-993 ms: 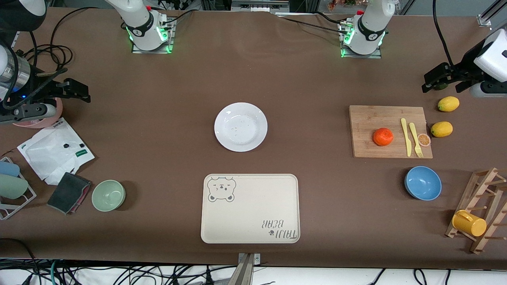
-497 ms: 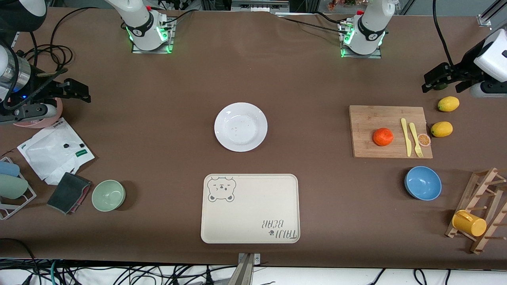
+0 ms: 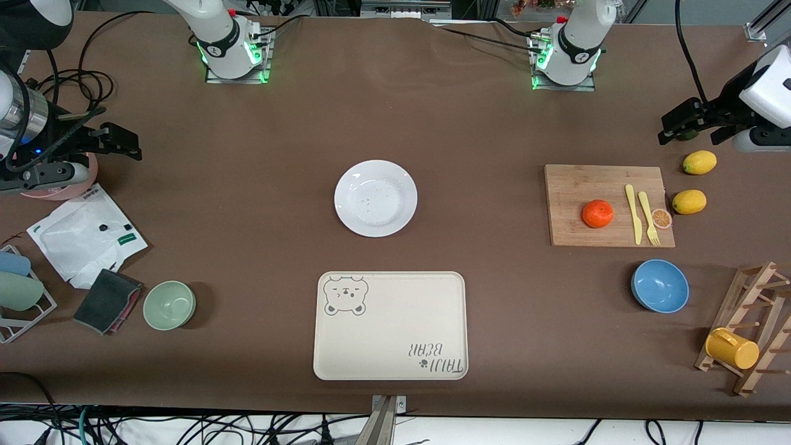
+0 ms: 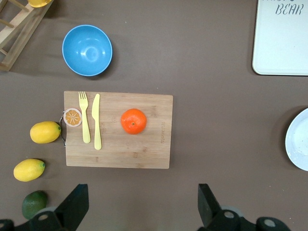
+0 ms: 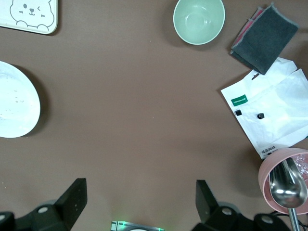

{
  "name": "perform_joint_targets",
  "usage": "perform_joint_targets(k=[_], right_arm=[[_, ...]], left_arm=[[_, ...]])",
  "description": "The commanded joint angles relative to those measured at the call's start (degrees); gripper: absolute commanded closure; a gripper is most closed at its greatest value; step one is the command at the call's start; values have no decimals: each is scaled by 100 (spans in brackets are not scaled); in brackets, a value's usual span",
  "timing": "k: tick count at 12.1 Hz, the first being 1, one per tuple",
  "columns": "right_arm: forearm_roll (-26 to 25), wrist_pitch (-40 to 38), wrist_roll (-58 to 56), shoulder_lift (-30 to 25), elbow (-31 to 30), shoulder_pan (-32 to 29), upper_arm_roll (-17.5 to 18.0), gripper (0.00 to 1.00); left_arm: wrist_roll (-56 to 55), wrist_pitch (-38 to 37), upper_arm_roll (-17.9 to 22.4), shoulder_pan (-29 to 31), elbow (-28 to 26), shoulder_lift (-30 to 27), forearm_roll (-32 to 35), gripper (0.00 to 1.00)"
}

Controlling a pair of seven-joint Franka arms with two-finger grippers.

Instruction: Place orange and plate with both arms

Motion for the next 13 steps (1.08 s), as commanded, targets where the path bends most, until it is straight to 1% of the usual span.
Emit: perform_joint_targets(k=[1, 5, 13], right_arm=[[31, -38, -54, -2, 21, -4, -8, 0], [31, -39, -54, -2, 12, -13, -95, 0], [14, -30, -37, 77, 21, 66, -60, 0]], left_arm=[[24, -143, -37, 46, 154, 65, 143, 0], [33, -179, -37, 81, 154, 65, 143, 0], [51, -258, -37, 134, 154, 65, 143, 0]])
